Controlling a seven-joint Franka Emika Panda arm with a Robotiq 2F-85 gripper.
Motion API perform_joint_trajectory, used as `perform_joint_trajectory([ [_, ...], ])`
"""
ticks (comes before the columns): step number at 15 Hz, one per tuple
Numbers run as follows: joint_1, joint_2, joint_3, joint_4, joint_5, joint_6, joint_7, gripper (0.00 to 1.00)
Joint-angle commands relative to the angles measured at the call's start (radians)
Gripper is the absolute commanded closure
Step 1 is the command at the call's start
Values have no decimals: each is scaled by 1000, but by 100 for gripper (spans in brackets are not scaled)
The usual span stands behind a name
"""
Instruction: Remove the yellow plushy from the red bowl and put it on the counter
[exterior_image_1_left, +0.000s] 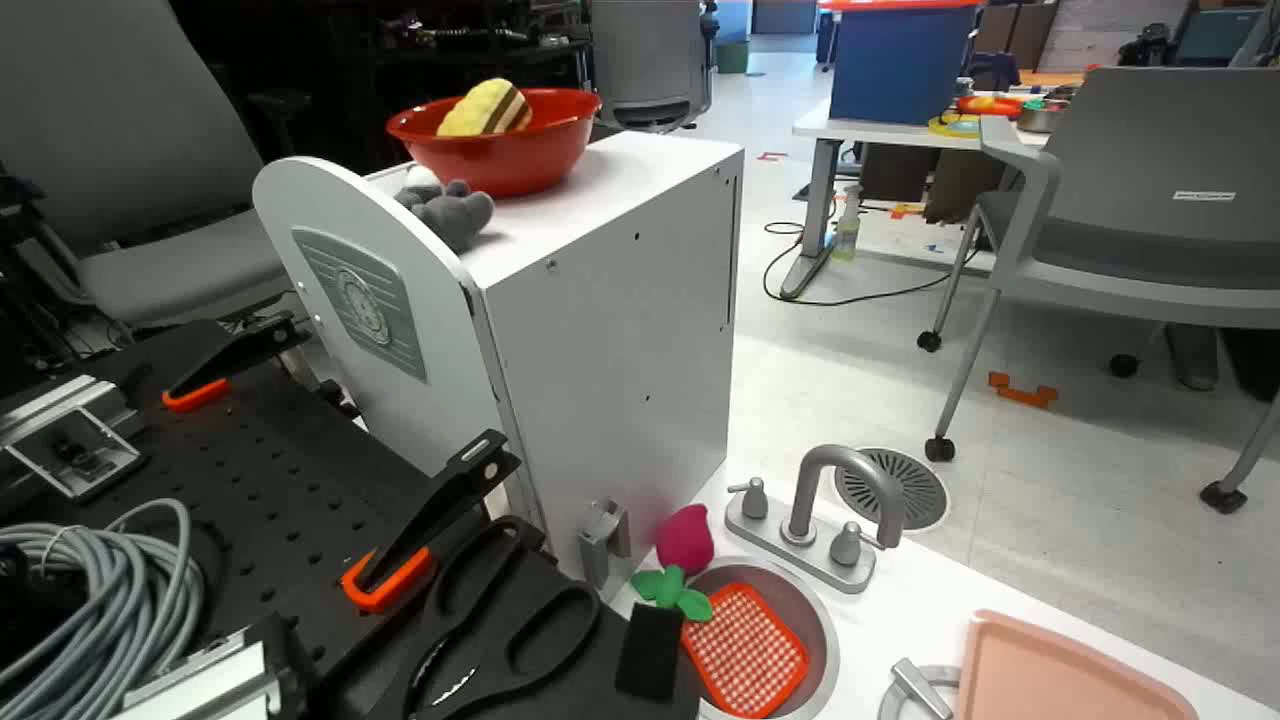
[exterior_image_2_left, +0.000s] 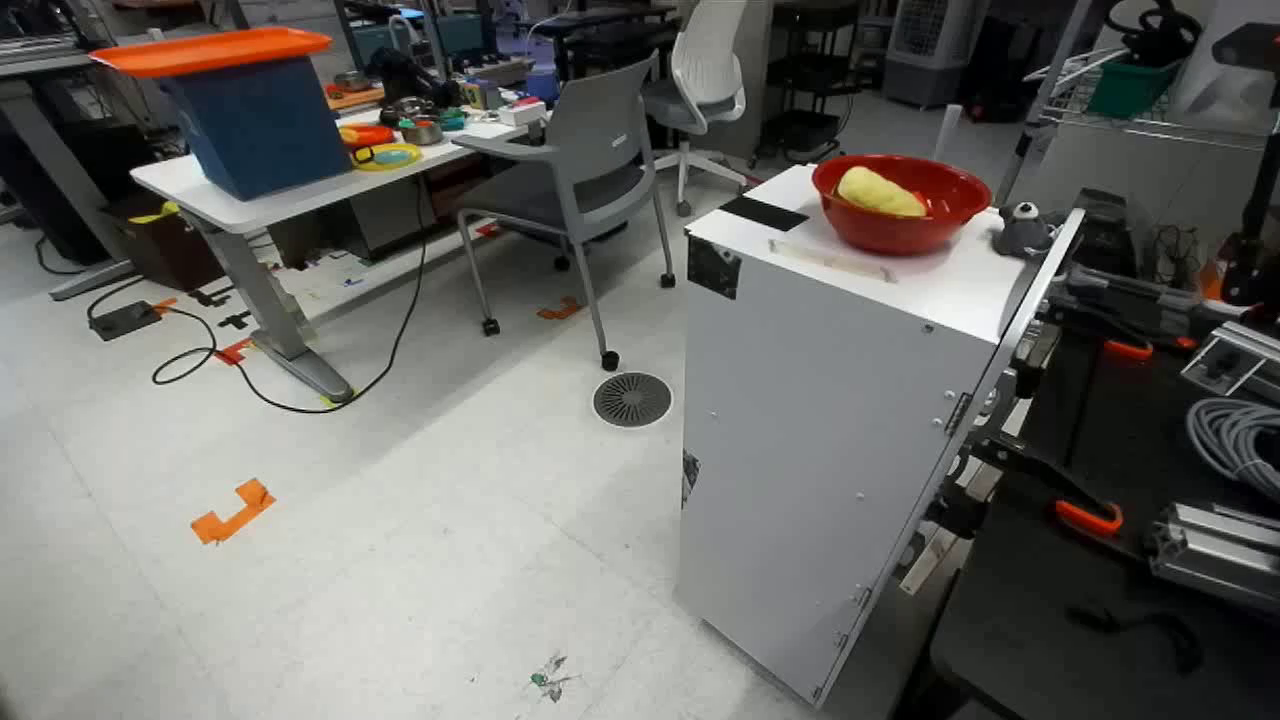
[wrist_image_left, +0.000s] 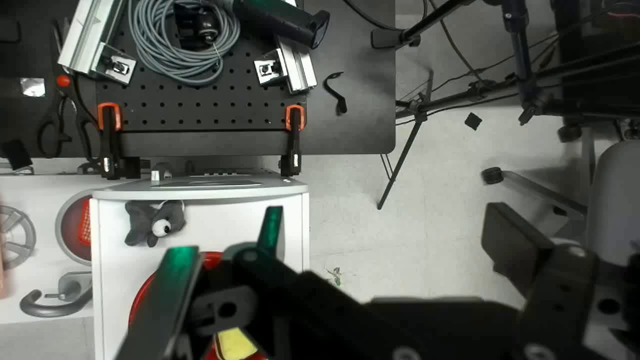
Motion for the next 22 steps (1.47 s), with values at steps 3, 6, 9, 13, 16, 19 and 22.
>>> perform_joint_trajectory([
  [3,-17,1,14,3,3,-3,-4,0],
  [6,-17,1,14,3,3,-3,-4,0],
  [9,-17,1,14,3,3,-3,-4,0],
  [13,-17,-14,47,-8,-101,-5,13,0],
  [16,-21,-34,90,-18,-253,-6,88,0],
  [19,-16,-76,100,-34,-321,33,120,0],
  [22,1,-150,57,-78,-220,157,32,0],
])
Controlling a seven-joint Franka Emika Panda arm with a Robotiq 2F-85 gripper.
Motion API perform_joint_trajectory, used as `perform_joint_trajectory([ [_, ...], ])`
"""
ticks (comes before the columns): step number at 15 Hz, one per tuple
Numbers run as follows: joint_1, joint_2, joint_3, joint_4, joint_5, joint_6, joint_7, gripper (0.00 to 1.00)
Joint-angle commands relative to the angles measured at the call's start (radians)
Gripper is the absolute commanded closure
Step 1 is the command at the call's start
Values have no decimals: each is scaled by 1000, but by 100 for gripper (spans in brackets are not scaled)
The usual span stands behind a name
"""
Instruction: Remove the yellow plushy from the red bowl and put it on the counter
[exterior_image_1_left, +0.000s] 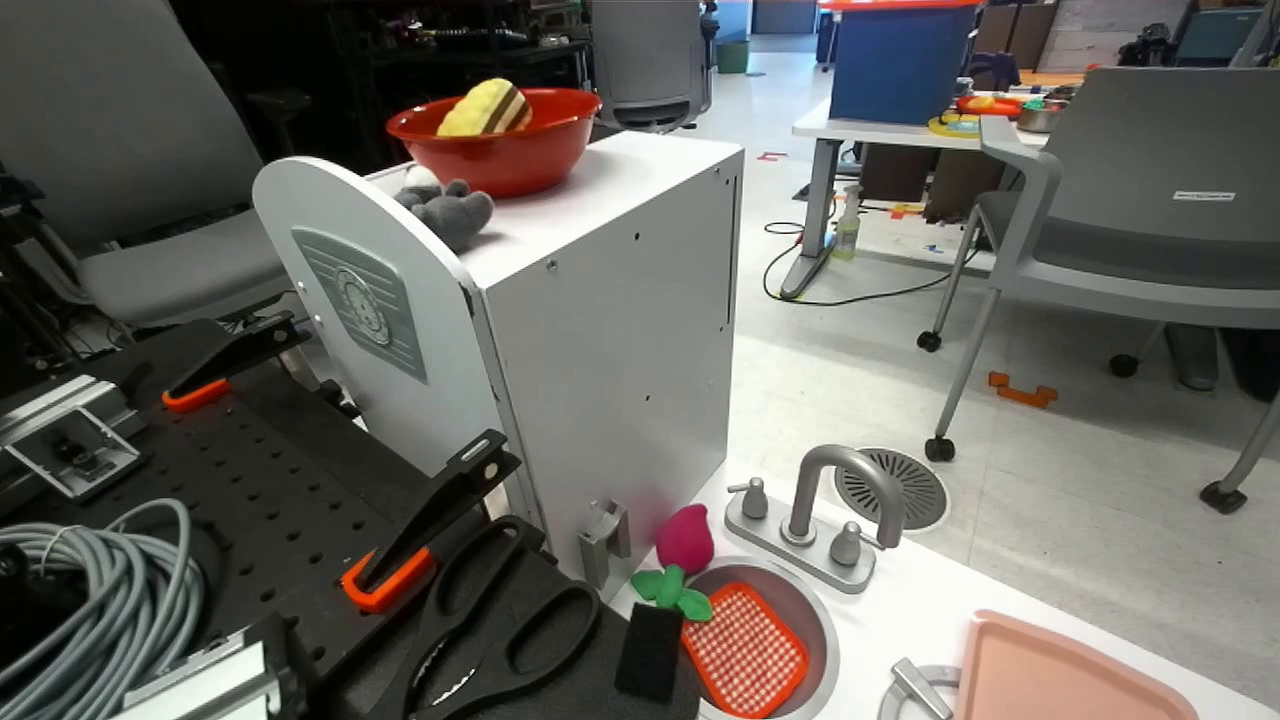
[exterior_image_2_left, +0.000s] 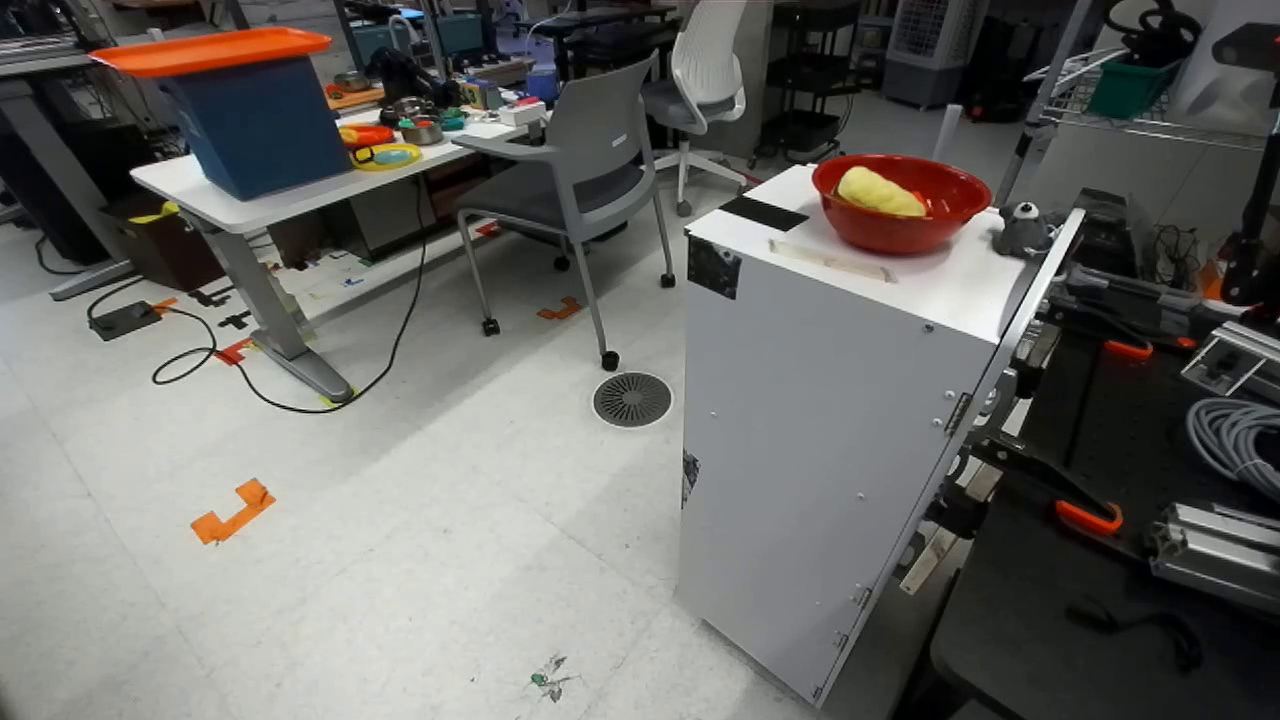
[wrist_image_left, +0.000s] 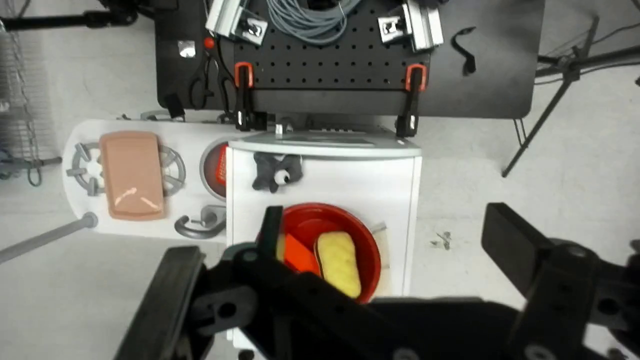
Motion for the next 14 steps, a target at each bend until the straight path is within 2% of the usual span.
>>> perform_joint_trajectory([
  [1,6,-111,-34,-74,79,136,-73,0],
  [4,2,-166,-56,-125,141,199,-103,0],
  [7,-7,-221,-74,-178,166,194,-117,0],
  [8,-12,-166,-52,-125,142,166,-92,0],
  [14,-14,-203,-61,-163,148,170,-101,0],
])
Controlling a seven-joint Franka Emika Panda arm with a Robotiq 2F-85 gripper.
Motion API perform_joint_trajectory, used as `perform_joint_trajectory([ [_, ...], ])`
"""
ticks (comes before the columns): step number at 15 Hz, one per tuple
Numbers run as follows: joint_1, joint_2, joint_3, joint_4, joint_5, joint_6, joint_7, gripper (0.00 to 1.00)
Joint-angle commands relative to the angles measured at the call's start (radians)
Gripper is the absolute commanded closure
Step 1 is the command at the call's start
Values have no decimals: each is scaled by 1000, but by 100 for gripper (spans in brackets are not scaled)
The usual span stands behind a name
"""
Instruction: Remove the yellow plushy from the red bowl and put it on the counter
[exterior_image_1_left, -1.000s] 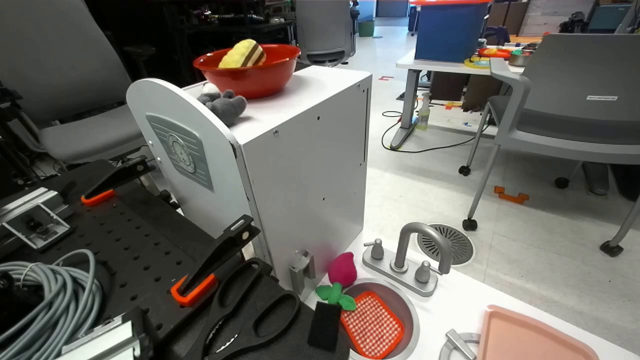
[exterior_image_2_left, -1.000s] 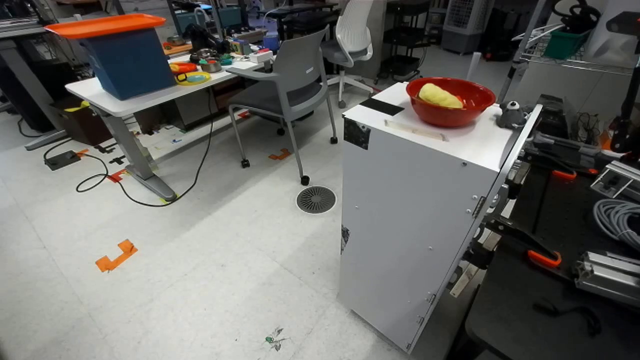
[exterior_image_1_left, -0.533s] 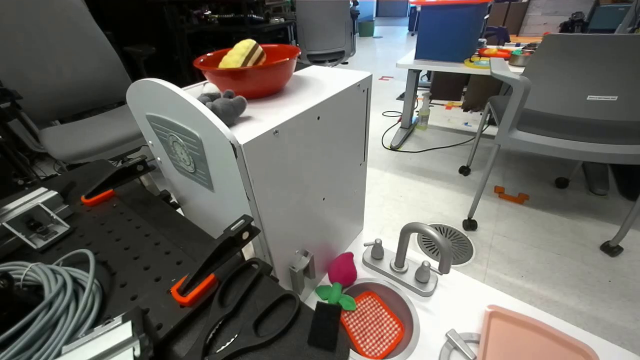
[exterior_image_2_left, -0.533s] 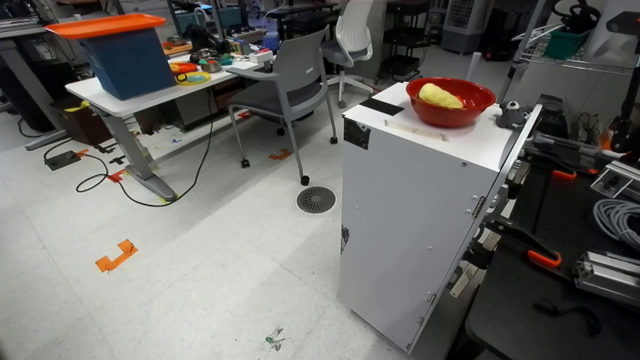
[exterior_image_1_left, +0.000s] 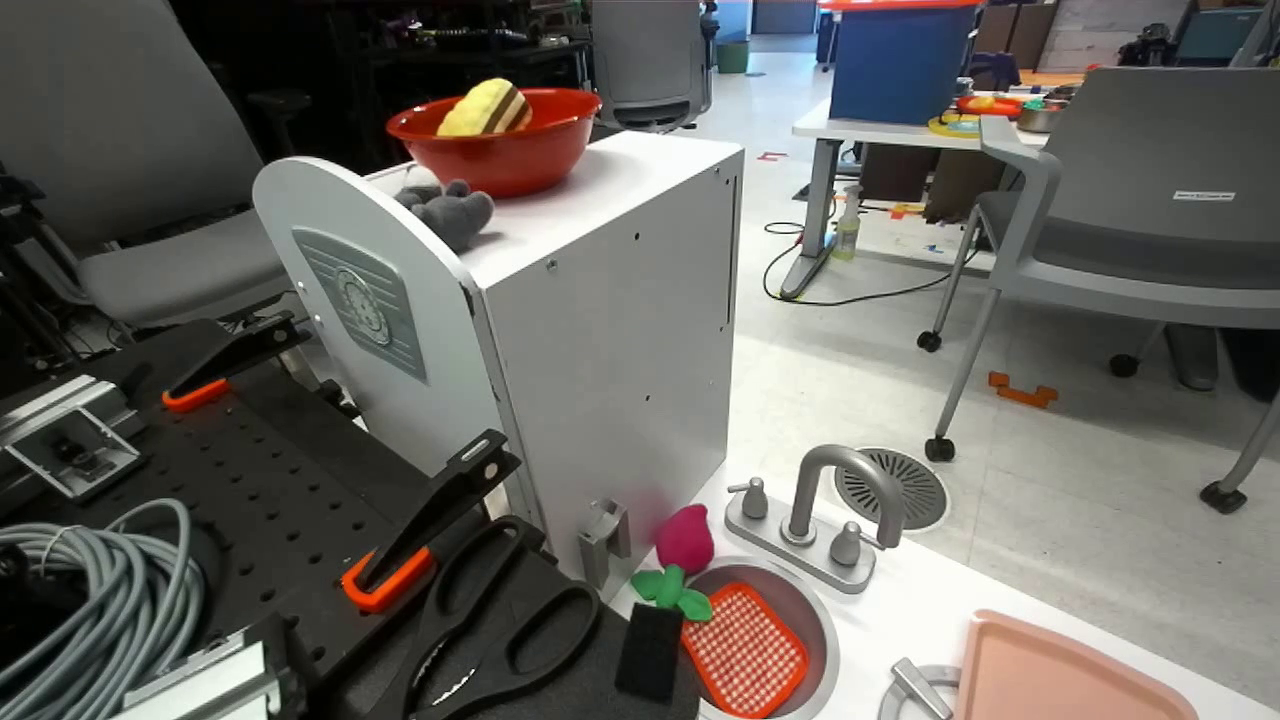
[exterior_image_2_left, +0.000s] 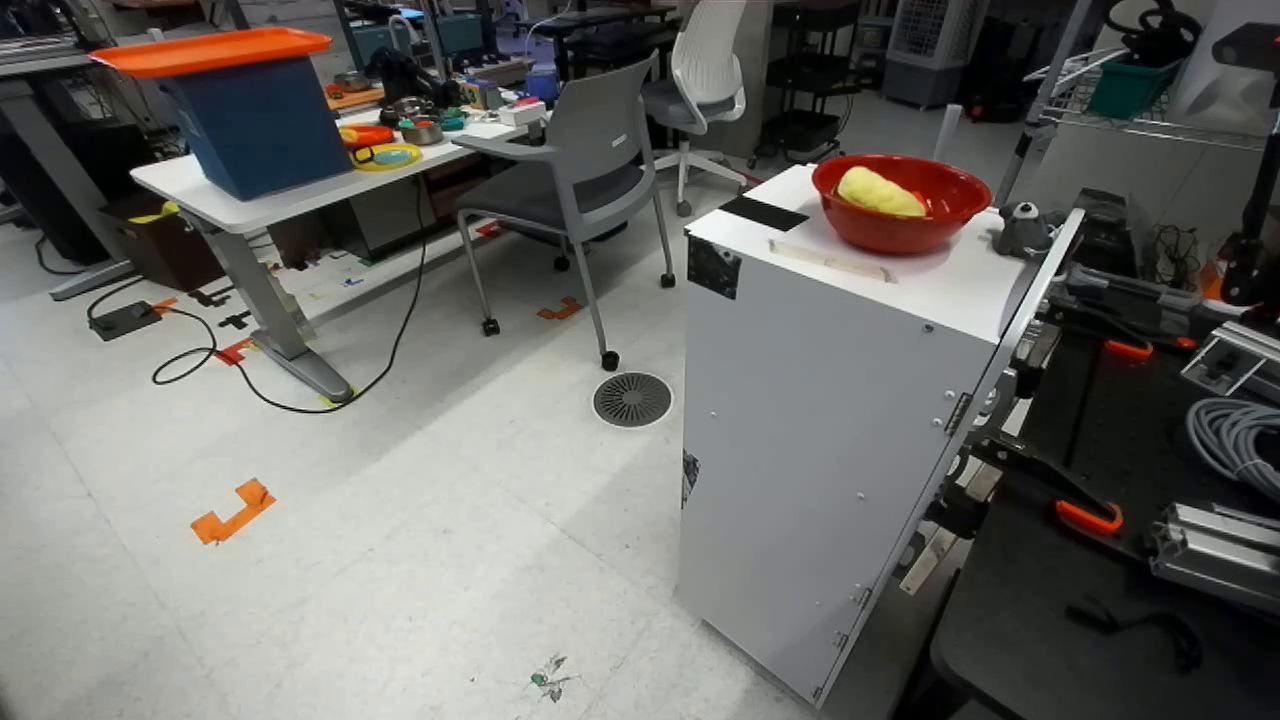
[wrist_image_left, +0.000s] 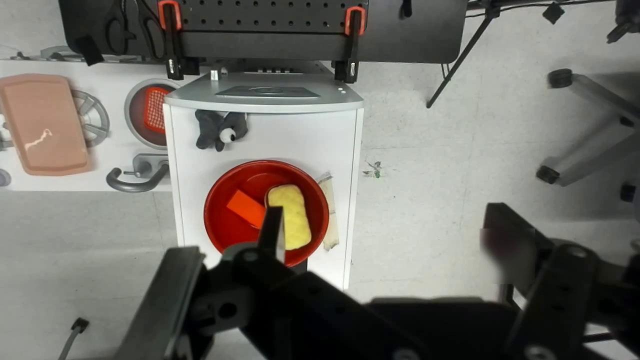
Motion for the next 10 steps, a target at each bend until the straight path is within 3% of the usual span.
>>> perform_joint_trajectory([
  [1,-27,15,16,10,-11,-20,23,0],
  [10,-116,161,-15,58,-26,-45,87,0],
])
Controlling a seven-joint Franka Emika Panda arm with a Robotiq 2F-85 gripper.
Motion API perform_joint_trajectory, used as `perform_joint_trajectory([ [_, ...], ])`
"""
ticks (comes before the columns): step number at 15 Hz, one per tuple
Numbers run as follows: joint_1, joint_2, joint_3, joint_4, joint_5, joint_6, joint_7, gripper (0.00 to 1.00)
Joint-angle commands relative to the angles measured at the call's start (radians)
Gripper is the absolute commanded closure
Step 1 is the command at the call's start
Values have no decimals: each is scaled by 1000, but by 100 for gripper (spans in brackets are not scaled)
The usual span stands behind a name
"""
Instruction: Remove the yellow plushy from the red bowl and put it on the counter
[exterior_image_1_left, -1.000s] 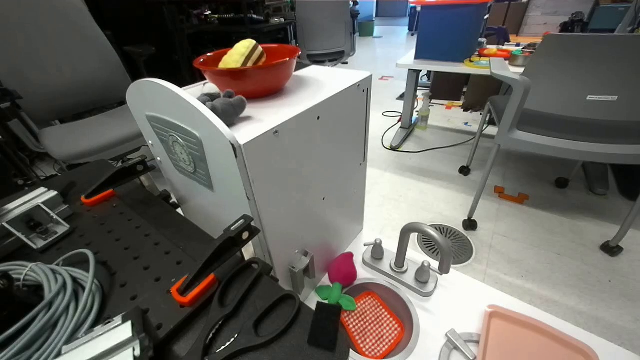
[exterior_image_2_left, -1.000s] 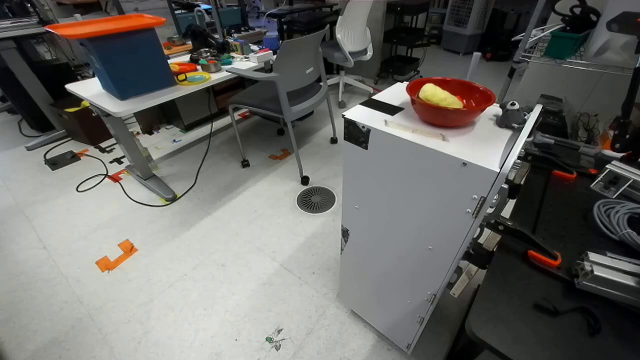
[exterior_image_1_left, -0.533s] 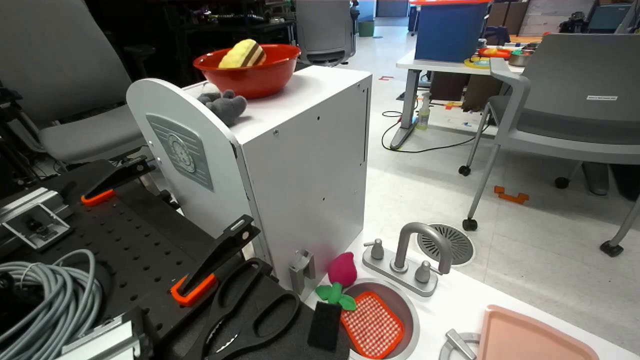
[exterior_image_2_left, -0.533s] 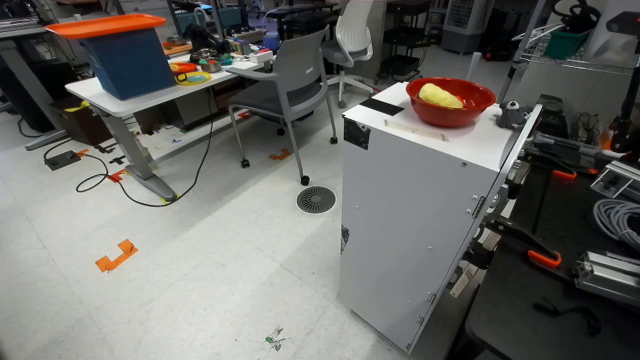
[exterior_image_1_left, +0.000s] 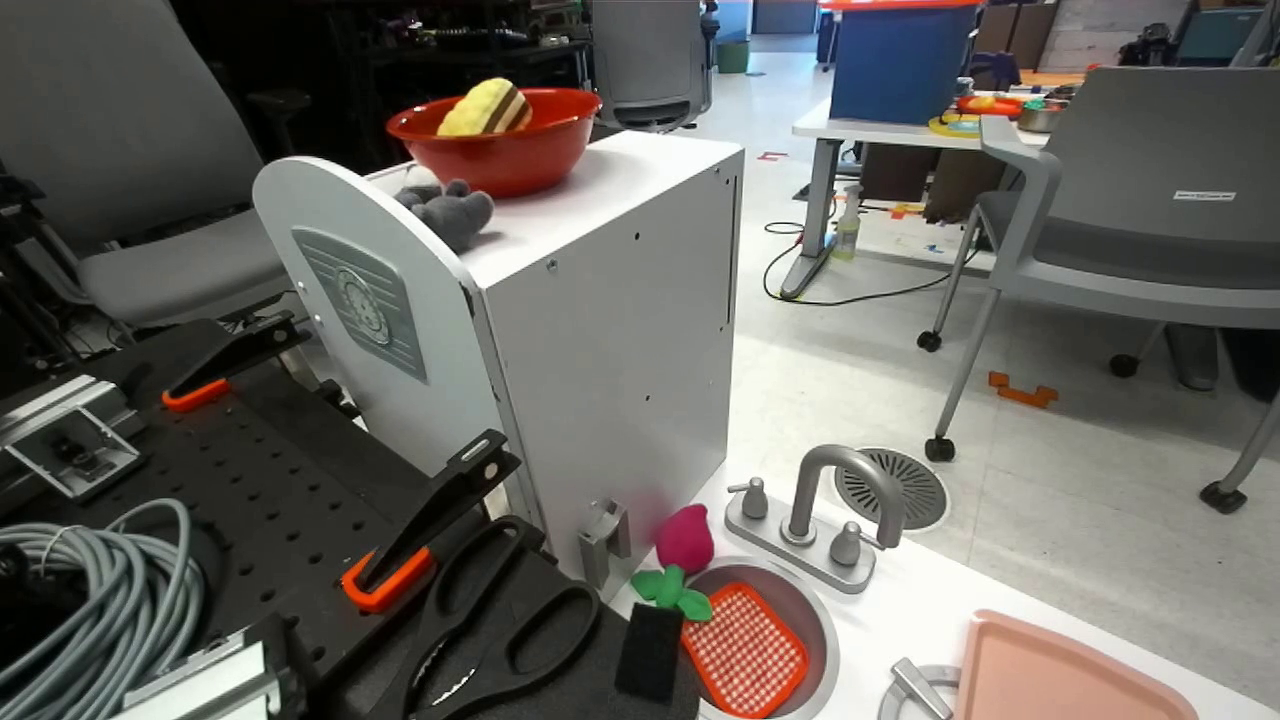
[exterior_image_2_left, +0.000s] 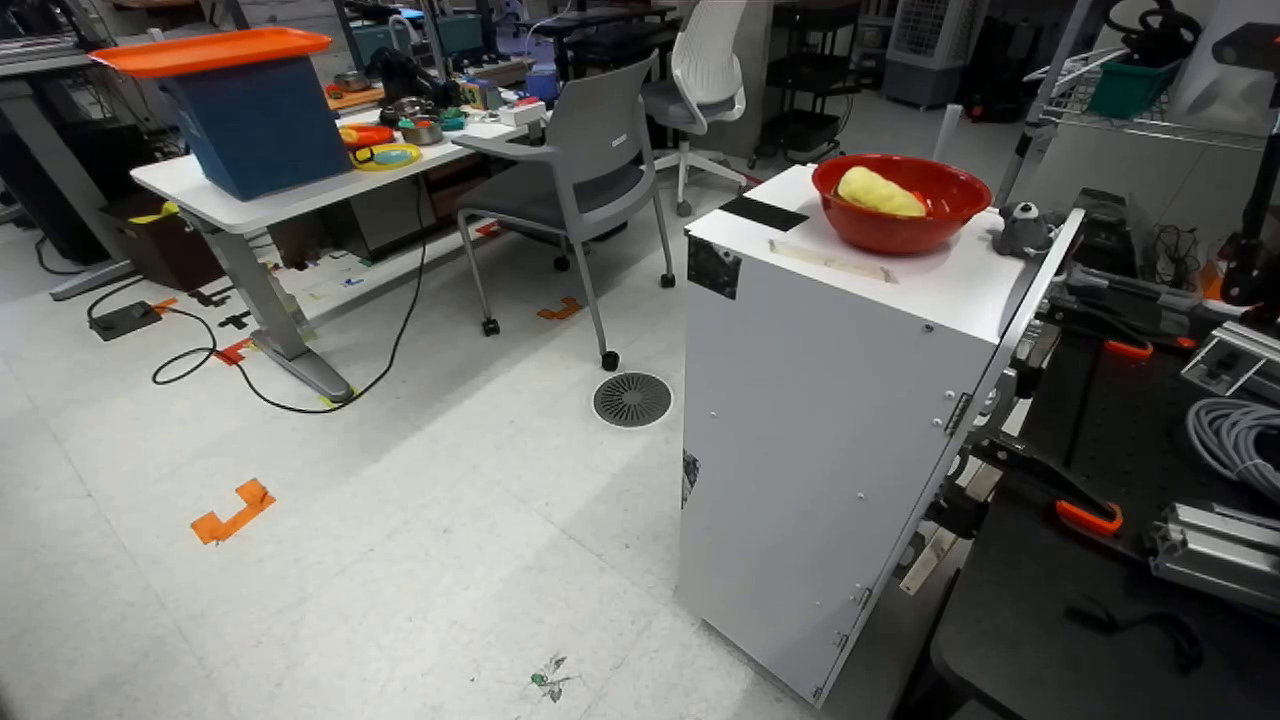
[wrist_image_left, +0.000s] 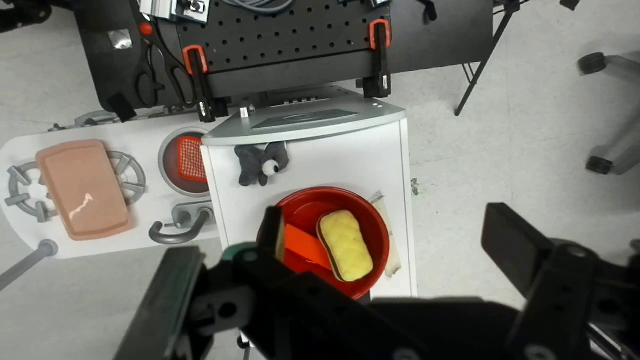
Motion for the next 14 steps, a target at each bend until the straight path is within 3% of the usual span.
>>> perform_joint_trajectory([
  [1,-25,90,-14,62,-10,-35,20,0],
  [5,-33,142,-27,78,4,-22,7,0],
  [11,-27,128,2,41,-76,126,26,0],
  [14,-10,97,-17,18,-21,149,-23,0],
])
